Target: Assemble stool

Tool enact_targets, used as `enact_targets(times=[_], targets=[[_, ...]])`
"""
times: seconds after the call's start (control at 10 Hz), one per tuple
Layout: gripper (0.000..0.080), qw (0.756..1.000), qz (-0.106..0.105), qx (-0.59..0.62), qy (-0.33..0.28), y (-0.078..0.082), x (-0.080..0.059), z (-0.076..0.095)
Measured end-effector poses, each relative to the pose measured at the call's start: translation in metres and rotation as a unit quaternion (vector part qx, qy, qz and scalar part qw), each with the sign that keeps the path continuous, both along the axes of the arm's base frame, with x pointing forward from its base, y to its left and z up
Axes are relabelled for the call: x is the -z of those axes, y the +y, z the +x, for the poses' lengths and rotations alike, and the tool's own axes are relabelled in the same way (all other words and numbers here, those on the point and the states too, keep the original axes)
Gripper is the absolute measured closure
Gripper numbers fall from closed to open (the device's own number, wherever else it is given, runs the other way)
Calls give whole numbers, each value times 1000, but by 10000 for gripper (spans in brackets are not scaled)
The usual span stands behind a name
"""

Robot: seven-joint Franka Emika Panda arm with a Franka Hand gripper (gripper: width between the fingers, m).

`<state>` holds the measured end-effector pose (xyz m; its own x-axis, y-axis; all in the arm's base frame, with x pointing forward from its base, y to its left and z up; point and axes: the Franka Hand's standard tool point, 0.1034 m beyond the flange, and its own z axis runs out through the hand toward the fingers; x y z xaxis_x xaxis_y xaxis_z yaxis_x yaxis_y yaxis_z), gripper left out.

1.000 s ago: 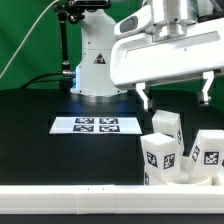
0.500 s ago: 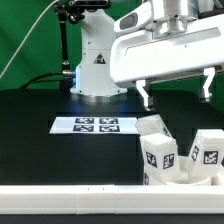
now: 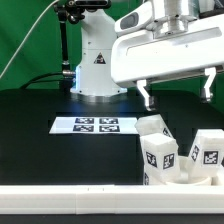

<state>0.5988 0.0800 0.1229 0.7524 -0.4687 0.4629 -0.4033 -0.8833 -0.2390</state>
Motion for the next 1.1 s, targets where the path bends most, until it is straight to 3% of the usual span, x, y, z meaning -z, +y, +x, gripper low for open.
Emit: enact_targets(times=[0.1,0.3,1.0,1.1], targets=[[151,1000,-8,-14,-1,-2,-3,1],[151,995,-53,-81,-4,-16,-6,4],[151,994,-49,-91,18,-24,-1,3],[151,993,-32,-103,54,-21,3,-1]])
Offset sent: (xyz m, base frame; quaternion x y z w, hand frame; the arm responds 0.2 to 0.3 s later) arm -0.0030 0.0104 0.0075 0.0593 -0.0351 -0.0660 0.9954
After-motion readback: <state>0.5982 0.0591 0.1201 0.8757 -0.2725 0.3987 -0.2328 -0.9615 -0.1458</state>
